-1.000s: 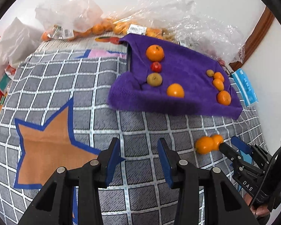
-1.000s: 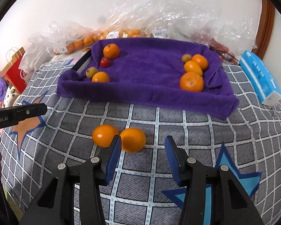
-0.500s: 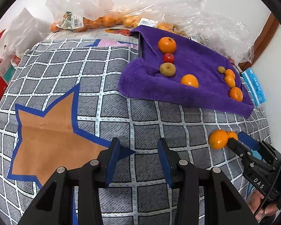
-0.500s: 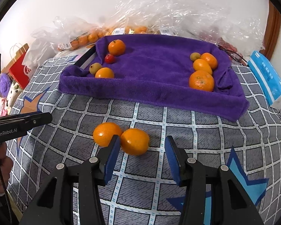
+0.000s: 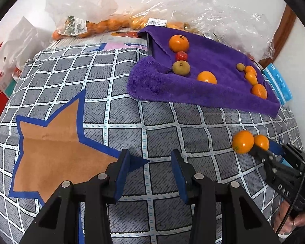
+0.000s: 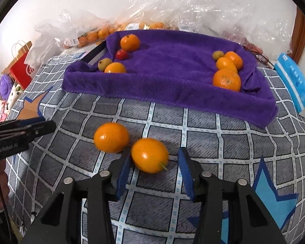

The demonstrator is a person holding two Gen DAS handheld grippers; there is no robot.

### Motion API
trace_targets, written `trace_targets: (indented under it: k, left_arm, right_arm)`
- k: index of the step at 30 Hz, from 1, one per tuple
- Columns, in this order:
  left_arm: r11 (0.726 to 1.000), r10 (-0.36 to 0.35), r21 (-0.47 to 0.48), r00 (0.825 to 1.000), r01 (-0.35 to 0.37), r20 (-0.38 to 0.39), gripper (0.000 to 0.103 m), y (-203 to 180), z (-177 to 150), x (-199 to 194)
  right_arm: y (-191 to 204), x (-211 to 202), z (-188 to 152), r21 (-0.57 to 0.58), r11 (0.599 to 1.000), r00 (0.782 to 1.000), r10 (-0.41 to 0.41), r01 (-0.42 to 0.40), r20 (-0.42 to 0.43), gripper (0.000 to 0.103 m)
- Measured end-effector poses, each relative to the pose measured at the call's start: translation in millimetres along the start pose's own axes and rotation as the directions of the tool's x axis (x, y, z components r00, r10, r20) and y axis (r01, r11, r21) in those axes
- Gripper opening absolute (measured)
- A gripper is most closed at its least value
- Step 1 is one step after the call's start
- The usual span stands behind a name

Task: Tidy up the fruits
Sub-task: 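Close the right tool on a round orange while the left tool moves toward the other orange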

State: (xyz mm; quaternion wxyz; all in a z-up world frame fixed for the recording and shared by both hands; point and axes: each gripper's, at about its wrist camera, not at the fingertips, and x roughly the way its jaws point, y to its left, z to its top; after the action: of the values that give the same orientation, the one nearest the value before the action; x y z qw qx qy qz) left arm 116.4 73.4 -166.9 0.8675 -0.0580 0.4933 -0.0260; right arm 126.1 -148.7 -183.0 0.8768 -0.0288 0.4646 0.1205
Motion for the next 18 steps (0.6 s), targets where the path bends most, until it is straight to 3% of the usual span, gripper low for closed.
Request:
trace_targets:
  k: [1,7,14,18]
  left_arm:
    - [1.000,-0.004,0.000,1.000,0.004,0.004,0.040,0.6,-0.7,-0.4]
    - [1.000,-0.011,0.005,0.999,0.011,0.037,0.044,0.4,-7.6,-2.4]
    - [0.998,0.061,0.009,0.996,-0.062,0.070,0.045,-10.0,-12.9,-1.8]
    - [0.998,0.047,0.030,0.998,-0.048,0.051,0.036,-18.1,-11.7,-4.0]
  right_arm:
    - [-0.1,-0.1,-0.5,0.000,1.000,1.000,-0.006,0.006,0.012,0.034]
    - [-0.7,-2.7,-8.0,0.005,1.000,0.997,-0.014,0.014,0.071,0.034]
    - [-4.0,-5.1,-10.4,0.010,1.000,0.997,-0.016,0.015,0.071,0.034]
    - [-7.7,-8.9,-14.0,0.013,0.999,0.997,-0.035,0.034,0.065,0.034]
